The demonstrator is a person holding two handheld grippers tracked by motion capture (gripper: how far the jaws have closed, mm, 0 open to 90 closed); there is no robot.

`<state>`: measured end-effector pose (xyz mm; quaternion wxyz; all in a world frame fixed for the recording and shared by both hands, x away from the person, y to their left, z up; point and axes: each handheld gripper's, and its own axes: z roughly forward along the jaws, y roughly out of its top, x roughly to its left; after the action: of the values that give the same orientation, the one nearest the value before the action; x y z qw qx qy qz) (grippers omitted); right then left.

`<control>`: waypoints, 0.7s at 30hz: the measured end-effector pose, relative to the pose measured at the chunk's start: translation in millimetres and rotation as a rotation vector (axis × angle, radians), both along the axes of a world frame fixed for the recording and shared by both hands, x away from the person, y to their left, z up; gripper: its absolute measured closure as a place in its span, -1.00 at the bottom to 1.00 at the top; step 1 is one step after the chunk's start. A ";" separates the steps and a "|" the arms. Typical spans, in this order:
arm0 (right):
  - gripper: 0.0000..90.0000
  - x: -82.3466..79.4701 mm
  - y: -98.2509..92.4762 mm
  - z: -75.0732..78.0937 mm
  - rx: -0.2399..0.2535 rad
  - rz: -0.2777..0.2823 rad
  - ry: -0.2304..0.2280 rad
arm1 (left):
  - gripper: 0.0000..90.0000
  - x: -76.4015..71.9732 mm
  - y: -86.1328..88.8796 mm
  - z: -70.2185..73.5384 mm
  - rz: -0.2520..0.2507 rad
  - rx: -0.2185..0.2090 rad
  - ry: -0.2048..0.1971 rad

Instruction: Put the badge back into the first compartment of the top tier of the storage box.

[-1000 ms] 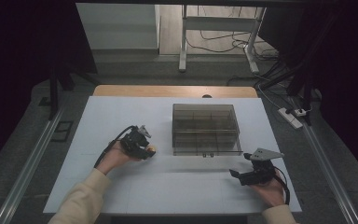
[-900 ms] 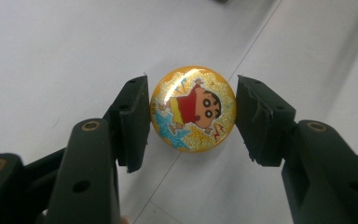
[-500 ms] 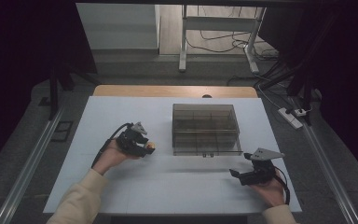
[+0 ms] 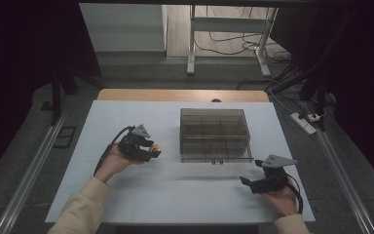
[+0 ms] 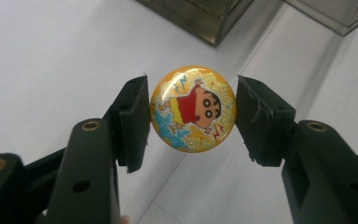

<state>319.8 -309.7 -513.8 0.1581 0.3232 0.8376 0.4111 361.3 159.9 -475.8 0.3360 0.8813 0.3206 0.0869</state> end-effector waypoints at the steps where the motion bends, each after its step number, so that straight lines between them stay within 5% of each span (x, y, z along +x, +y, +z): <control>1: -0.85 0.0 -0.1 0.1 0.000 0.000 0.000 | 0.03 0.0 1.3 1.0 0.001 -0.006 -0.002; 21: -0.85 -0.4 0.0 0.4 0.001 0.003 -0.002 | 0.03 -7.2 14.1 20.5 0.037 -0.111 -0.073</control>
<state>319.5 -309.7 -513.4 0.1584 0.3214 0.8378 0.4120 354.0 174.0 -455.4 0.3941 0.8516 0.3284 0.1075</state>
